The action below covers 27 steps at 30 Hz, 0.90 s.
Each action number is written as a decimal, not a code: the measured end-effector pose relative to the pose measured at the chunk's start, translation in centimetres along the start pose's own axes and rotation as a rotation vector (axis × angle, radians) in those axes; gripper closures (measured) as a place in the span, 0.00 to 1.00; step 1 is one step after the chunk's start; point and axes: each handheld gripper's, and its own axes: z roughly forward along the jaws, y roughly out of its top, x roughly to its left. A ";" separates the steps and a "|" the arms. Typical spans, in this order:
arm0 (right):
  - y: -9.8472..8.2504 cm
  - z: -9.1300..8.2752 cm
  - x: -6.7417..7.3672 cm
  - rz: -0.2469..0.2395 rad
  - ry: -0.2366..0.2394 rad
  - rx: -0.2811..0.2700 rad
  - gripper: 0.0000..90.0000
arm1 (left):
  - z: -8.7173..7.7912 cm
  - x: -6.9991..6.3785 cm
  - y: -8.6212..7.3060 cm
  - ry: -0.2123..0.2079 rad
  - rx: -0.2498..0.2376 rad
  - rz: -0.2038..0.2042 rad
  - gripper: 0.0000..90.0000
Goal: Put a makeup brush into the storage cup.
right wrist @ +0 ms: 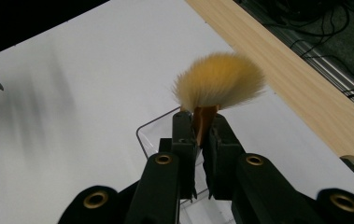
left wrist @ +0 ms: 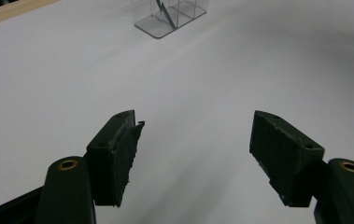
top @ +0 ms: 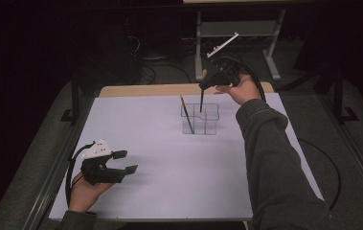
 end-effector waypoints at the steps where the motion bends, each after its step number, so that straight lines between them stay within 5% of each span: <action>1: -0.1 0.1 0.0 0.001 0.002 -0.002 0.92 | 0.0 0.0 0.0 0.000 -0.001 -0.001 0.35; 27: -1.8 2.2 -0.4 0.039 -0.002 0.029 0.92 | 0.1 -0.1 0.0 -0.004 -0.004 -0.005 0.34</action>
